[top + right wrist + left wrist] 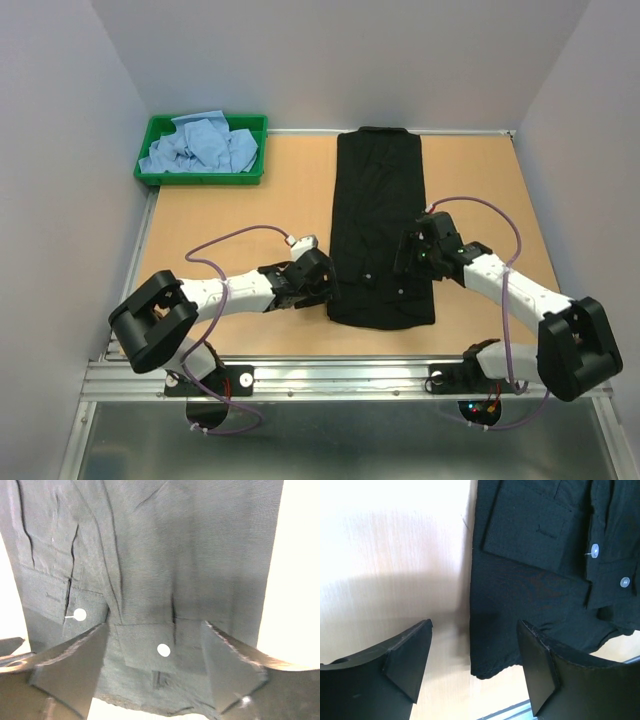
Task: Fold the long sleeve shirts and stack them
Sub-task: Fold the shirt
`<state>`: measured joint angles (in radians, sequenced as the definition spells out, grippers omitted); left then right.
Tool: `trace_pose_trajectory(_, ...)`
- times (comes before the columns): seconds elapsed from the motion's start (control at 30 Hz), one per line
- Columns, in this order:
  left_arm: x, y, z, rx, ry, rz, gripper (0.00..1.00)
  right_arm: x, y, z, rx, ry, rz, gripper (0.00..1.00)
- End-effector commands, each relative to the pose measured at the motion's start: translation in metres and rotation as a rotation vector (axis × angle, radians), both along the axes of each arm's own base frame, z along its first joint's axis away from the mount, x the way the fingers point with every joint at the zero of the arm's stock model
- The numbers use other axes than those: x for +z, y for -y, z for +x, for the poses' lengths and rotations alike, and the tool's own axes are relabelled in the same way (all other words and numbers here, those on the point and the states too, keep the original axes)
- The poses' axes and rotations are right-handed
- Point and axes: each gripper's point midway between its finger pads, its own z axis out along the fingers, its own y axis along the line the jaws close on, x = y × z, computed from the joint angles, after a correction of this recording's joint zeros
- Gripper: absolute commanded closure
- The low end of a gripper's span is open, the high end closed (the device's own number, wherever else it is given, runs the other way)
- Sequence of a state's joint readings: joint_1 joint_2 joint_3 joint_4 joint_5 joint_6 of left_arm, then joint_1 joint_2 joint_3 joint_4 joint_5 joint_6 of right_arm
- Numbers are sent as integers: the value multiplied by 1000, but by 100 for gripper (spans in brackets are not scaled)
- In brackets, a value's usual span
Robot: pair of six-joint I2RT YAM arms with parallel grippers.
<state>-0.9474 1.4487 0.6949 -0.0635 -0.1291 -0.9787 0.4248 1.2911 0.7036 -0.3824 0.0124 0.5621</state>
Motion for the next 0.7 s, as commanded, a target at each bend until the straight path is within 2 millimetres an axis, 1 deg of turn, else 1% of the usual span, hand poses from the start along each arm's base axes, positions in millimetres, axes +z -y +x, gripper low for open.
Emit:
trace_pose_trajectory(0.0,-2,0,-10,-10,-33,-23,22,14,34,-2,-93,34,-90,17)
trace_pose_trajectory(0.03,-1,5,-10,-23,-37,-38,22,14,40,-5,-118,29,-101,10)
trace_pose_trajectory(0.07,-1,8,-12,-37,-45,-47,23,13,46,-8,-141,26,-113,5)
trace_pose_trajectory(0.1,-3,11,-16,-54,-63,-52,23,12,59,-13,-179,23,-135,0)
trace_pose_trajectory(0.13,-3,14,-18,-66,-67,-54,24,11,63,-16,-200,18,-133,0)
trace_pose_trajectory(0.17,-6,15,-19,-70,-75,-52,25,7,69,-24,-217,-3,-139,0)
trace_pose_trajectory(0.2,-7,16,-21,-76,-79,-53,27,9,74,-26,-246,1,-126,0)
trace_pose_trajectory(0.27,-9,15,-24,-82,-90,-53,27,7,78,-33,-257,-21,-112,0)
trace_pose_trajectory(0.3,-12,13,-26,-83,-97,-47,27,4,80,-37,-262,-42,-95,0)
trace_pose_trajectory(0.37,-16,11,-27,-82,-104,-37,28,8,78,-37,-263,-33,-80,0)
trace_pose_trajectory(0.4,-19,9,-28,-82,-108,-32,28,9,74,-39,-254,-49,-56,0)
trace_pose_trajectory(0.43,-19,11,-33,-97,-128,-42,30,9,73,-38,-259,-65,-36,0)
trace_pose_trajectory(0.47,-20,11,-34,-100,-133,-44,30,6,72,-42,-258,-90,-21,0)
trace_pose_trajectory(0.5,-21,12,-36,-108,-142,-46,30,3,66,-45,-252,-124,24,0)
trace_pose_trajectory(0.53,-20,12,-36,-110,-141,-47,31,2,65,-46,-254,-136,31,0)
trace_pose_trajectory(0.6,-22,11,-38,-114,-145,-44,32,2,66,-48,-280,-150,42,0)
trace_pose_trajectory(0.63,-22,11,-38,-117,-145,-46,35,1,67,-49,-300,-157,55,1)
trace_pose_trajectory(0.67,-22,11,-38,-119,-144,-45,35,-4,68,-54,-315,-176,60,1)
